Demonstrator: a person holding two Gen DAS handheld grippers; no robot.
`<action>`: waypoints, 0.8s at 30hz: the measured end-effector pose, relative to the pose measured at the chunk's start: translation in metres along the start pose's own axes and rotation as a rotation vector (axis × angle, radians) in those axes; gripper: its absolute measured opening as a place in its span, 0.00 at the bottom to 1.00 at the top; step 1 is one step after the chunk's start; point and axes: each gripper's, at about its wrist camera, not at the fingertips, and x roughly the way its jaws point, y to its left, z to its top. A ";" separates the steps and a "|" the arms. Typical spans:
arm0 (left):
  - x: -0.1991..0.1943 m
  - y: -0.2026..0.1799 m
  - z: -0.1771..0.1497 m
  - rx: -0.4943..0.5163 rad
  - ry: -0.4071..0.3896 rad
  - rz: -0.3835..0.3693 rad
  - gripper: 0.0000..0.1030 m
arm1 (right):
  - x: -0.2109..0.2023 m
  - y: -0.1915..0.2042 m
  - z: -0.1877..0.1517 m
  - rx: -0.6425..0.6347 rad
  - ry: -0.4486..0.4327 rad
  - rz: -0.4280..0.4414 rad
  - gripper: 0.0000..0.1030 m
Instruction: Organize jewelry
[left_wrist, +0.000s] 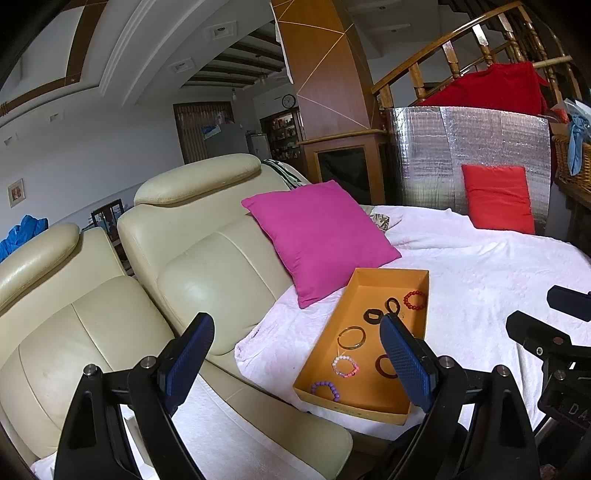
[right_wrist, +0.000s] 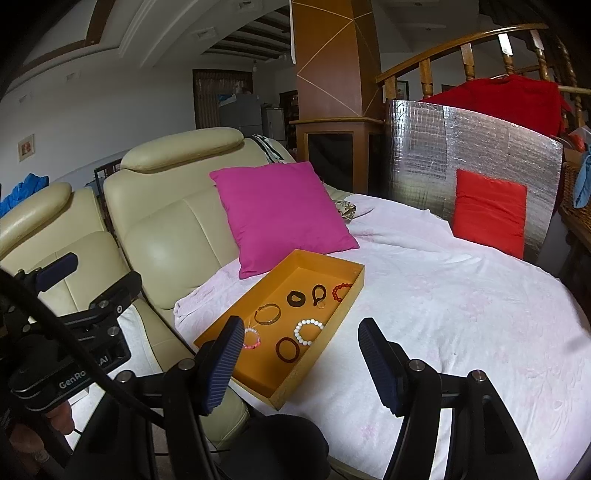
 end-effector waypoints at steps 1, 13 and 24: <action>0.000 0.000 0.000 0.000 0.000 -0.001 0.89 | 0.000 0.001 0.000 0.000 0.000 0.000 0.66; 0.001 0.000 -0.001 0.001 0.002 -0.006 0.89 | 0.002 0.002 0.000 -0.004 0.003 0.000 0.66; 0.004 -0.001 -0.002 0.008 0.009 -0.007 0.89 | 0.006 0.003 -0.001 -0.007 0.007 0.004 0.66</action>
